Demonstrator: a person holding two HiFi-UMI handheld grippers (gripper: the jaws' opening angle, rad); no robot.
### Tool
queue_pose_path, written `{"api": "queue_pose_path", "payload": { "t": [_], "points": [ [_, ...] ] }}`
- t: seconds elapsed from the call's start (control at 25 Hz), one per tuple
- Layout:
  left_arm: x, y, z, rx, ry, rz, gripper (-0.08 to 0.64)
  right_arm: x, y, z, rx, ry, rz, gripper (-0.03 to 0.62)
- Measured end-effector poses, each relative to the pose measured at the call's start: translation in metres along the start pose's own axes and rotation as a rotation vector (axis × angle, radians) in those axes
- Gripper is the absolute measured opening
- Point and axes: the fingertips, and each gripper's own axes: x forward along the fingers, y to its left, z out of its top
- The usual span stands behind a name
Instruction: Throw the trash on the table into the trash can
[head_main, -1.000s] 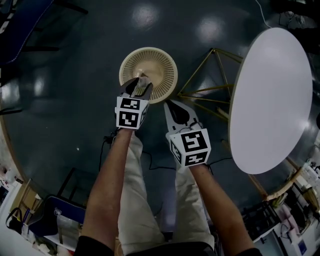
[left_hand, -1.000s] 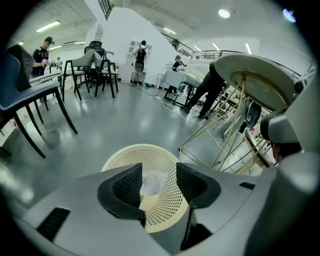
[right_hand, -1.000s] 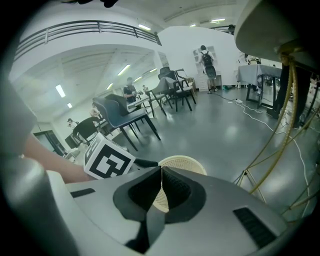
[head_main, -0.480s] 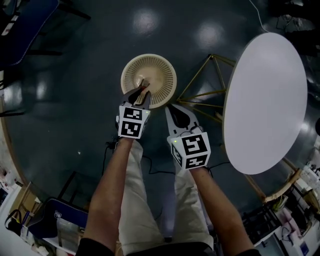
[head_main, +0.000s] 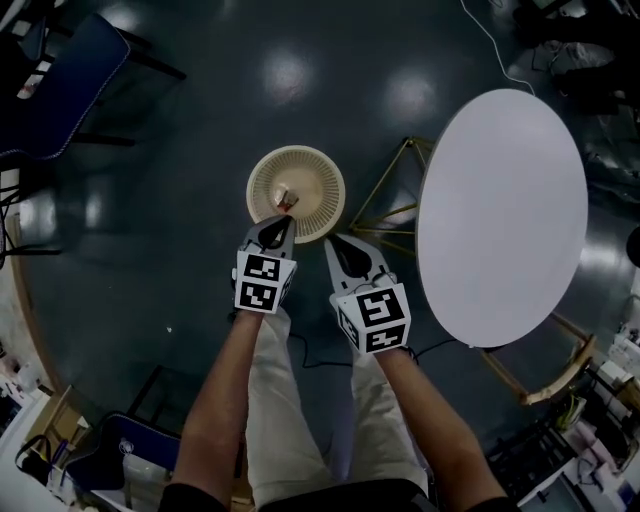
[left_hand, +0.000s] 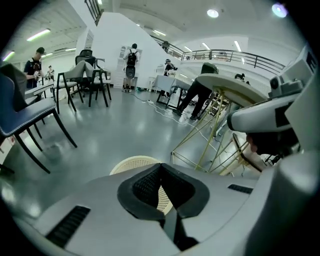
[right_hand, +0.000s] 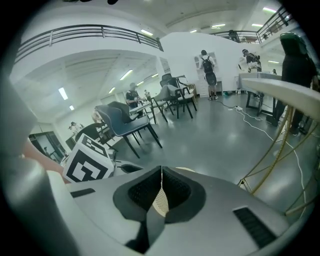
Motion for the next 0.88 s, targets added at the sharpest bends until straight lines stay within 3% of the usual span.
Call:
{"api": "queue_pose_path", "payload": {
  "t": [0.48,0.88],
  "points": [
    [-0.099,-0.042,0.092,-0.001,-0.123,-0.052,0.015,-0.068,0.018,0.071,-0.006,-0.069,-0.002,0.02],
    [-0.189,-0.135,0.163,0.025,-0.219,-0.139,0.015,-0.162,0.02,0.115,-0.004,-0.124,0.0,0.02]
  ]
}}
